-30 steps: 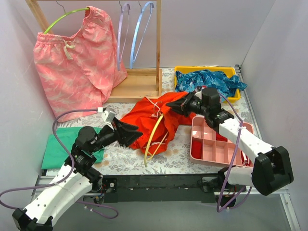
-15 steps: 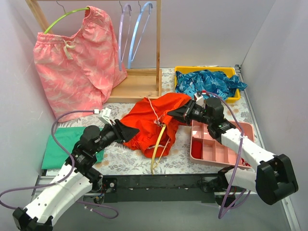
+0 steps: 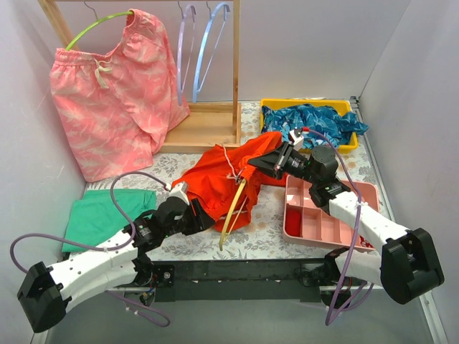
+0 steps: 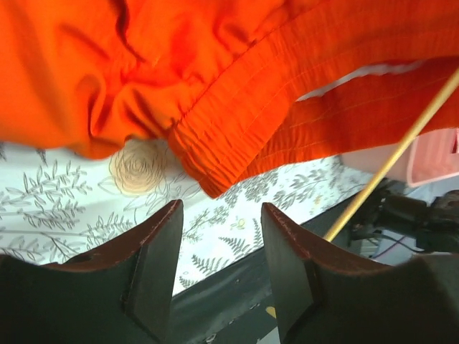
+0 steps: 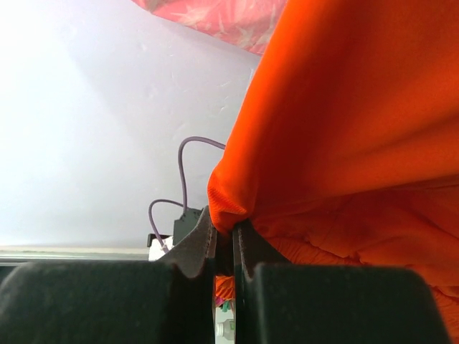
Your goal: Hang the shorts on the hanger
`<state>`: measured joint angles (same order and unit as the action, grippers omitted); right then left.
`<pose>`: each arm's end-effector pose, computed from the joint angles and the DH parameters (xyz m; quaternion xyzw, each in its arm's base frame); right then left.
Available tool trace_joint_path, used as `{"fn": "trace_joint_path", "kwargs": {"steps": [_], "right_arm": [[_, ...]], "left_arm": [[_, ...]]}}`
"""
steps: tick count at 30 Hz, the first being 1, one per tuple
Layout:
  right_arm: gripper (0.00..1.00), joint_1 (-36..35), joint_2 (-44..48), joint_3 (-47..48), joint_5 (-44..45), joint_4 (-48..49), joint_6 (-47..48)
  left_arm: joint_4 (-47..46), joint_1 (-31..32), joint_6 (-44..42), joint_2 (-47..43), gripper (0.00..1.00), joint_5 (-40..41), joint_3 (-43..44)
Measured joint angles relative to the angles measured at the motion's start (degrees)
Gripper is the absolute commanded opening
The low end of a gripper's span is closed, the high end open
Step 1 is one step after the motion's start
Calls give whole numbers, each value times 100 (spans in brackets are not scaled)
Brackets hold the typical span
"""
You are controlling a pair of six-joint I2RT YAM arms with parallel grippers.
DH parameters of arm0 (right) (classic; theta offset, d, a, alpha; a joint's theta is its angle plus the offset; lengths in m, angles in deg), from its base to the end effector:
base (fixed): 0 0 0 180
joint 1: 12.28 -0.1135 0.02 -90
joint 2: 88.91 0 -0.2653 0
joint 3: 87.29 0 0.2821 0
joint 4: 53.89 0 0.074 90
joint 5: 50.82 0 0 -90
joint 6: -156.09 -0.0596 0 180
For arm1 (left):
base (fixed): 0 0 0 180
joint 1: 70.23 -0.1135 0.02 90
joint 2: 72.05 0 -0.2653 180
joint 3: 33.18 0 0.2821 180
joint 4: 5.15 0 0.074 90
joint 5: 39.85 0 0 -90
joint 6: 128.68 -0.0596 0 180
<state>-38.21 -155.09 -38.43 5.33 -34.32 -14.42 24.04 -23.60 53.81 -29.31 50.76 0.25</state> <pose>0.2603 0.1635 0.2771 0.1175 0.6855 0.6732 0.2513 0.1434 -0.1508 0.1647 -0.3530 0.8286 -0.4054 0.1562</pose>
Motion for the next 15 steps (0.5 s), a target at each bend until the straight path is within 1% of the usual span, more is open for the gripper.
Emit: {"fn": "trace_joint_path", "kwargs": {"steps": [3,6,13,15], "right_arm": [[1,0,-11,0,-22,149,-50],[1,0,-31,-7,-52,262,-76],[1,2,-31,-210,-70,472,-166],[1,2,-31,-256,-68,492,-181]], "left_arm": [[20,378,247,212,48,385,-24],[-101,592,426,474,49,688,-44],[-584,916,708,1198,48,1189,-96],[-713,1010,754,1329,46,1322,-96]]}}
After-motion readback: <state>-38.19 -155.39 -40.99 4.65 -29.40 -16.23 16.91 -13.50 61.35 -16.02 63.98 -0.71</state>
